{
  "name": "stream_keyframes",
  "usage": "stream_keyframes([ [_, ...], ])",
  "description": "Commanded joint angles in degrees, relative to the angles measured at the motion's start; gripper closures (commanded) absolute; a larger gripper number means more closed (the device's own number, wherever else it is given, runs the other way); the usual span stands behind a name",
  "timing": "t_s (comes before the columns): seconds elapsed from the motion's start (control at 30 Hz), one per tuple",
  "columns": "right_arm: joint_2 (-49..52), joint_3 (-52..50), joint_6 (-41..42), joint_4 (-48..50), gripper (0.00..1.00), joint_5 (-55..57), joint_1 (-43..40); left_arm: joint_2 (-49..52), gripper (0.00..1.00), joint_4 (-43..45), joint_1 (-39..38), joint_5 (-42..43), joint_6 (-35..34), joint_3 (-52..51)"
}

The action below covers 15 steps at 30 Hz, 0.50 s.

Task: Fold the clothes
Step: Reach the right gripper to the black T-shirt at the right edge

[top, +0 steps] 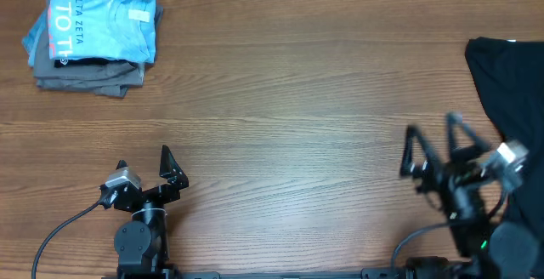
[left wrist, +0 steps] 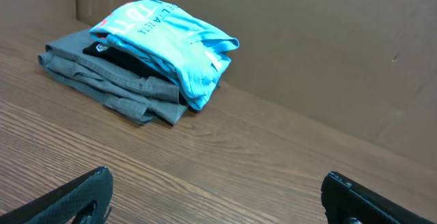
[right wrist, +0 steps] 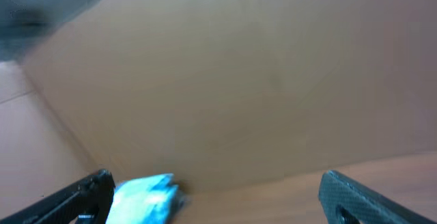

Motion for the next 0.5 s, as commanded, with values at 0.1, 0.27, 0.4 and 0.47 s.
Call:
stream_keyframes([
  [0.1, 27.6, 22.9, -12.2, -11.6, 0.0, 21.4, -1.7, -0.5, 0.0, 0.2, -0.4, -1.0, 0.3, -0.2],
  [0.27, 49.6, 43.0, -13.9, -25.3, 0.0, 22.5, -9.1, -0.5, 0.0, 0.2, -0.4, -1.0, 0.3, -0.2],
  [0.4, 68.1, 62.6, -18.9, -40.6, 0.0, 22.9, -16.0, -0.5, 0.0, 0.2, -0.4, -1.0, 0.3, -0.2],
  [0.47, 72.7, 67.0, -19.5, -43.2, 0.0, 24.3, -18.0, -0.5, 0.0, 0.2, -0.4, -1.0, 0.3, -0.2],
])
